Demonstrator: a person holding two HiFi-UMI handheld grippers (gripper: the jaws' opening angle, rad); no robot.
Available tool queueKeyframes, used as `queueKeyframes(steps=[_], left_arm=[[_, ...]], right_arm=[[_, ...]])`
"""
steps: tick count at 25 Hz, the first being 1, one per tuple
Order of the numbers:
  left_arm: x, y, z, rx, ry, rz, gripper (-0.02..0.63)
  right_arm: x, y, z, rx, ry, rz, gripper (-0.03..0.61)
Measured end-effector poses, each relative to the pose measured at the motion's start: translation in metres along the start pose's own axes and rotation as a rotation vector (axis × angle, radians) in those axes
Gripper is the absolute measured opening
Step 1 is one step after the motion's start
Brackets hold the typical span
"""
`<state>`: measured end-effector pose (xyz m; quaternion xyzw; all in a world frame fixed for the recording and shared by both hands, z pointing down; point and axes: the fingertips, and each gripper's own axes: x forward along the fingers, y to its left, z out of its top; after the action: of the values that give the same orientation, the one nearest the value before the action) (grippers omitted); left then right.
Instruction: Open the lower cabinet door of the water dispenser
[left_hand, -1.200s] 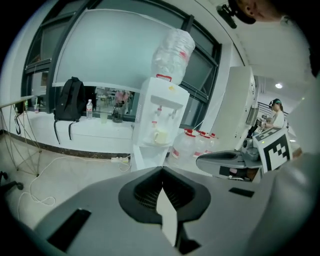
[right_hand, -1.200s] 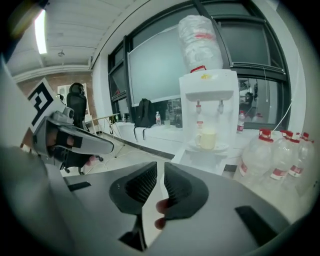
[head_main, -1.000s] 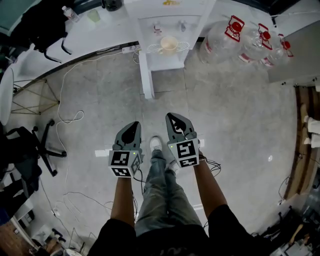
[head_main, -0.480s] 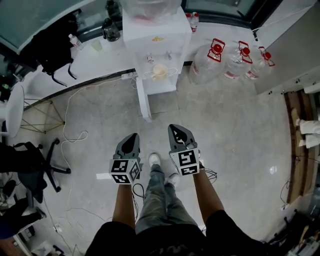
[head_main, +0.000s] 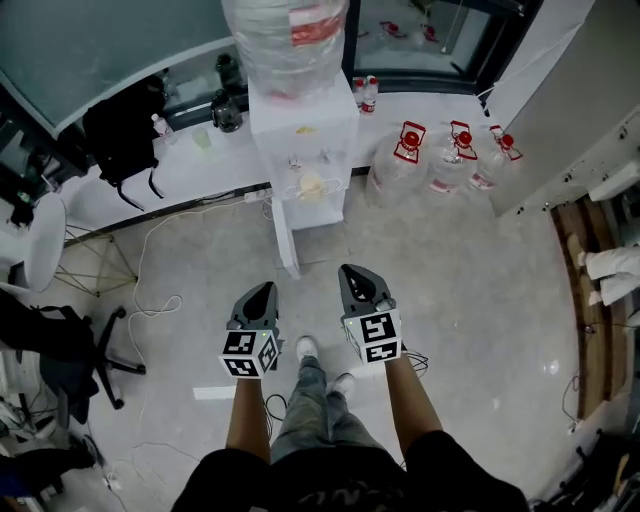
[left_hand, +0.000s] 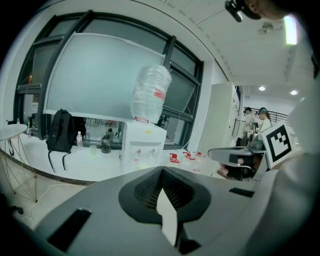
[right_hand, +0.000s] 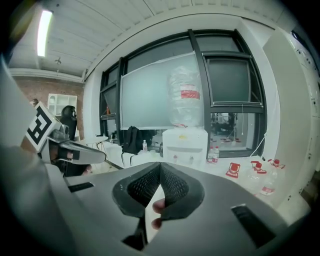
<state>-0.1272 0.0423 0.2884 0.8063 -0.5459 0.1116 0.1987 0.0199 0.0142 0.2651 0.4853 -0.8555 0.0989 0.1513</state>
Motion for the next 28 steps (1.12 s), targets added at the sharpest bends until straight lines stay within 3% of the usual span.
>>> queueKeyframes(steps=[13,20,28], left_arm=[[-0.06,-0.02,0.073,0.068,-0.124,0.029,0.012],[-0.087,-0.034,0.096,0.093,-0.157,0.03,0.012],[-0.109,-0.057,0.123,0.137,-0.213,0.017,0.012]], right_arm=[[-0.076,-0.009,0.057,0.048,-0.091,-0.049,0.014],[-0.108,-0.011,0.085,0.004,-0.12,-0.075,0.014],[-0.153,-0.026,0.11,0.06,-0.201,-0.11,0.014]])
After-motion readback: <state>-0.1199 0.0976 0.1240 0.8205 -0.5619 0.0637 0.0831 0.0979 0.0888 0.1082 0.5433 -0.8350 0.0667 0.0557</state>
